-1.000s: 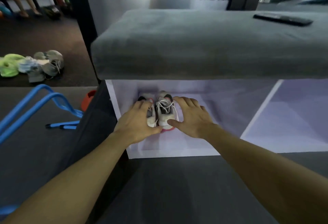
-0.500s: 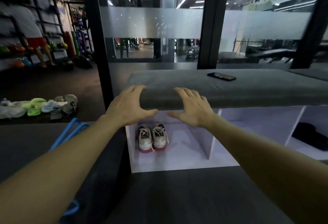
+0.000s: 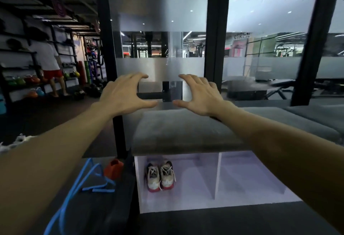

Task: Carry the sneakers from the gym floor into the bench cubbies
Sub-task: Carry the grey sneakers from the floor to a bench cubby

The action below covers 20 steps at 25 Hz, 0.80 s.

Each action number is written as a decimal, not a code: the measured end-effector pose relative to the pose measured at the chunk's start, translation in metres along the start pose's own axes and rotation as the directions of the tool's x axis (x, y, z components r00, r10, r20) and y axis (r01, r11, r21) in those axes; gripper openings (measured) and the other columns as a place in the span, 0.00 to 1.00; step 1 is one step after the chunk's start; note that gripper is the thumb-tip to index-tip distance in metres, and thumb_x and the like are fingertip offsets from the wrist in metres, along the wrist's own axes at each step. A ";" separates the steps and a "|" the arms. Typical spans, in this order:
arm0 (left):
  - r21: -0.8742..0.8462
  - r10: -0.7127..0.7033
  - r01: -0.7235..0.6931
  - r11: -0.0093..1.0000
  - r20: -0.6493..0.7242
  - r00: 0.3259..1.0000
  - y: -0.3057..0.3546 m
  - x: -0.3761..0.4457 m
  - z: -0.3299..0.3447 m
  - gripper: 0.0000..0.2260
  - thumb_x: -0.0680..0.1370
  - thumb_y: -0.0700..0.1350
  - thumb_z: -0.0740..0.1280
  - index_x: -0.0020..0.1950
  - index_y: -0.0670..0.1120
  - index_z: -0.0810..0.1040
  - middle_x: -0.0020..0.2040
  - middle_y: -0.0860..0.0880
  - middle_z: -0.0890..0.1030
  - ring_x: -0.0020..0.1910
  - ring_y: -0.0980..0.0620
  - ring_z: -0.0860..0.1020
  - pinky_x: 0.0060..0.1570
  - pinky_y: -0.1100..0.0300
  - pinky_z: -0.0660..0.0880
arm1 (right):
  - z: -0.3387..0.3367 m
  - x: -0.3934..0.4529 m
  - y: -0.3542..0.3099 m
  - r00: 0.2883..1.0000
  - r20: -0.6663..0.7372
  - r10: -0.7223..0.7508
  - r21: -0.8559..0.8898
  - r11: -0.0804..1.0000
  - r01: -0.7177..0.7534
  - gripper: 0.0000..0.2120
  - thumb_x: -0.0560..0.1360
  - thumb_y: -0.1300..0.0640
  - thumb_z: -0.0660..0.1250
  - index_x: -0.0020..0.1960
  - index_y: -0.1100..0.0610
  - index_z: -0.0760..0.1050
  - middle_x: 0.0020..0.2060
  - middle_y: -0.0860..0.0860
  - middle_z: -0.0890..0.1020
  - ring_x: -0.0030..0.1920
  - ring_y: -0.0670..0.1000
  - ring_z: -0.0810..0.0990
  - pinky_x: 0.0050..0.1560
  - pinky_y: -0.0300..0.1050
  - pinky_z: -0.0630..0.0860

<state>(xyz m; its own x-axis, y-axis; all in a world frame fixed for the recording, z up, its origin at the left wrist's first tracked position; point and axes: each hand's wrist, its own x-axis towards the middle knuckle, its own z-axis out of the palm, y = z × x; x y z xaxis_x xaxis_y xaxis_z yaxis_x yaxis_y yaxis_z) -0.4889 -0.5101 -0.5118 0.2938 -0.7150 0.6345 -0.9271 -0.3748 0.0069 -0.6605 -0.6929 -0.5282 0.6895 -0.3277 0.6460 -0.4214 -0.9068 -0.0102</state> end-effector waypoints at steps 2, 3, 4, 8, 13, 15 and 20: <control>0.003 -0.020 0.020 1.000 0.016 1.000 0.000 0.033 -0.049 0.42 0.62 0.75 0.63 0.71 0.59 0.61 0.71 0.54 0.67 0.67 0.48 0.68 0.60 0.44 0.69 | -0.045 0.038 -0.002 0.999 0.038 0.005 0.003 1.000 -0.005 0.43 0.68 0.28 0.61 0.75 0.45 0.51 0.74 0.48 0.60 0.72 0.56 0.60 0.67 0.62 0.58; 0.006 -0.019 0.019 1.000 0.018 1.000 0.000 0.051 -0.076 0.41 0.62 0.74 0.64 0.71 0.58 0.62 0.71 0.54 0.67 0.68 0.48 0.67 0.60 0.45 0.69 | -0.072 0.060 -0.004 0.999 0.043 0.006 0.015 1.000 -0.007 0.43 0.68 0.28 0.61 0.75 0.45 0.51 0.74 0.48 0.60 0.72 0.56 0.59 0.67 0.62 0.58; 0.009 -0.015 0.015 1.000 0.027 1.000 -0.001 0.071 -0.105 0.41 0.63 0.73 0.65 0.71 0.58 0.62 0.72 0.53 0.67 0.68 0.48 0.67 0.61 0.45 0.69 | -0.101 0.082 -0.005 0.999 0.039 0.005 0.032 0.999 -0.007 0.43 0.68 0.28 0.62 0.75 0.45 0.52 0.74 0.48 0.60 0.72 0.56 0.59 0.67 0.62 0.57; 0.050 0.001 -0.004 0.999 0.060 0.998 -0.004 0.150 -0.231 0.41 0.62 0.73 0.65 0.71 0.58 0.61 0.72 0.53 0.67 0.67 0.49 0.68 0.62 0.43 0.70 | -0.223 0.168 -0.016 0.999 0.052 -0.013 0.060 0.998 0.010 0.43 0.68 0.28 0.62 0.75 0.44 0.51 0.75 0.48 0.58 0.73 0.57 0.58 0.69 0.62 0.55; 0.098 0.011 -0.016 0.995 0.059 0.998 -0.005 0.232 -0.399 0.43 0.62 0.75 0.63 0.72 0.56 0.61 0.71 0.53 0.68 0.66 0.50 0.69 0.61 0.44 0.71 | -0.376 0.252 -0.036 0.997 0.074 -0.016 0.096 0.995 0.009 0.45 0.66 0.27 0.62 0.75 0.44 0.50 0.74 0.46 0.59 0.72 0.55 0.59 0.69 0.62 0.56; 0.128 -0.003 -0.005 0.992 0.063 0.998 0.000 0.242 -0.448 0.44 0.62 0.75 0.64 0.73 0.55 0.60 0.72 0.53 0.66 0.67 0.49 0.69 0.62 0.44 0.70 | -0.422 0.265 -0.045 0.996 0.082 -0.023 0.096 0.995 0.015 0.45 0.66 0.26 0.61 0.75 0.44 0.50 0.74 0.46 0.59 0.72 0.54 0.59 0.69 0.62 0.56; 0.167 -0.076 0.064 0.984 0.068 0.995 0.016 0.220 -0.524 0.45 0.62 0.75 0.64 0.74 0.56 0.58 0.74 0.52 0.63 0.69 0.49 0.66 0.64 0.44 0.68 | -0.485 0.260 -0.069 0.989 0.120 -0.088 0.086 0.993 0.078 0.45 0.66 0.26 0.62 0.75 0.45 0.50 0.75 0.47 0.58 0.72 0.54 0.59 0.68 0.60 0.56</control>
<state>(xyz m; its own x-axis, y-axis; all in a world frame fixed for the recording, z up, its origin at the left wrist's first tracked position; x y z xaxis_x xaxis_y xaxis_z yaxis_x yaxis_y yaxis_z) -0.5617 -0.3639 0.0330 0.3787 -0.7227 0.5782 -0.8545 -0.5130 -0.0815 -0.7373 -0.5871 0.0108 0.7891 -0.2764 0.5485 -0.3147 -0.9489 -0.0255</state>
